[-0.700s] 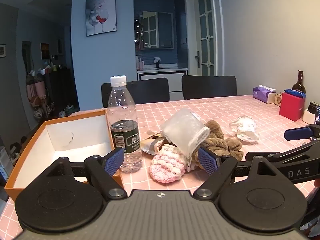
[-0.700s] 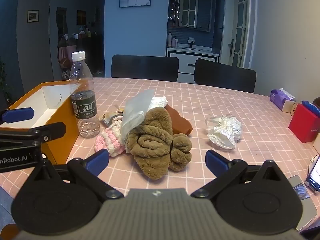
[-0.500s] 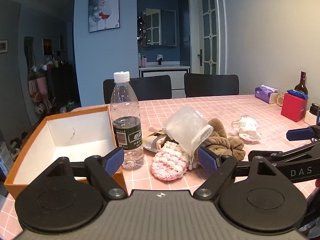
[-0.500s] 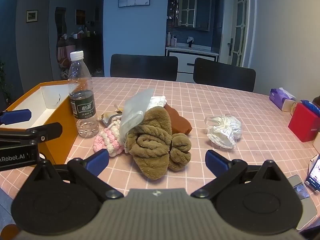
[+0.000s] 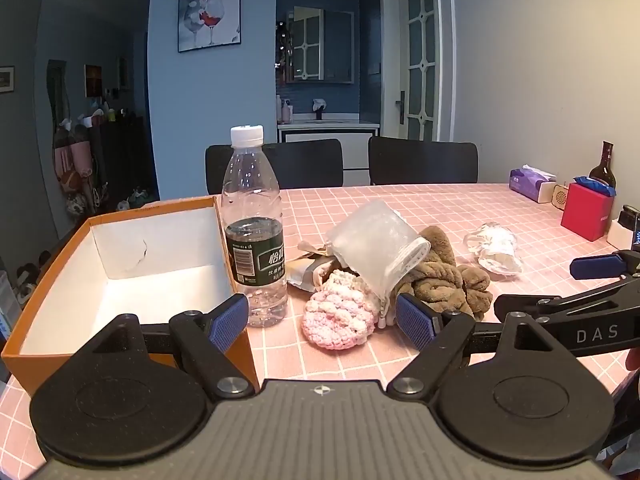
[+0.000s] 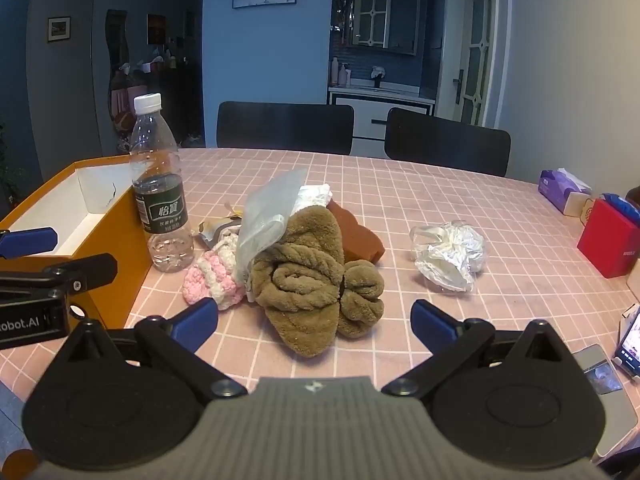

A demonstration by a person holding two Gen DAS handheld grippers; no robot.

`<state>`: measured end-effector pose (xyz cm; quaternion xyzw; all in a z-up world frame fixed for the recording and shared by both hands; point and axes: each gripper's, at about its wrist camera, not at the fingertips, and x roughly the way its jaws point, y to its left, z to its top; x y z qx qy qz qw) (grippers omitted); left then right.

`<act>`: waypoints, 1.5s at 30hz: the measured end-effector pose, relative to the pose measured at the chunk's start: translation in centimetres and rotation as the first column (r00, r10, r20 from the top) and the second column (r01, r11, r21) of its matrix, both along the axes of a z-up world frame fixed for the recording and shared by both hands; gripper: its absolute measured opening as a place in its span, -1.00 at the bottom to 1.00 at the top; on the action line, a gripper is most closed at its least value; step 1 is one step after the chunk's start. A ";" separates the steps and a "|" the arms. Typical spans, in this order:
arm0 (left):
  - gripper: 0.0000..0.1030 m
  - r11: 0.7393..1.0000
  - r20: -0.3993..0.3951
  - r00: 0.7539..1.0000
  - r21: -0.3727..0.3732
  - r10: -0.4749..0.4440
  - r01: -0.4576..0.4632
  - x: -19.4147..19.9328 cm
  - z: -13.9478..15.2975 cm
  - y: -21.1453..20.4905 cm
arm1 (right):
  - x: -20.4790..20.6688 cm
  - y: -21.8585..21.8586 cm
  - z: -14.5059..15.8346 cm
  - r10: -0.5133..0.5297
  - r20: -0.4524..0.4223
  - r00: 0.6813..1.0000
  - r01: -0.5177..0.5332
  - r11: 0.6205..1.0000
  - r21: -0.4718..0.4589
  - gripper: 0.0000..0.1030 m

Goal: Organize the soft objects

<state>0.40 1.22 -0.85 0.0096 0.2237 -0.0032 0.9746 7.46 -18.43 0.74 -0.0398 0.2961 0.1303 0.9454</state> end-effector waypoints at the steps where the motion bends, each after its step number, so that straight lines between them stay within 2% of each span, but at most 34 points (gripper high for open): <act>1: 0.89 1.000 -0.001 1.000 -0.001 0.000 0.000 0.0 0.0 0.0 | 0.0 0.0 0.0 -0.001 -0.001 1.000 0.001 1.000 -0.001 0.95; 45: 0.89 1.000 -0.022 1.000 0.002 -0.007 0.007 0.2 -0.1 -0.2 | 1.2 0.0 -0.7 -0.025 -0.034 0.999 0.025 1.000 0.000 0.95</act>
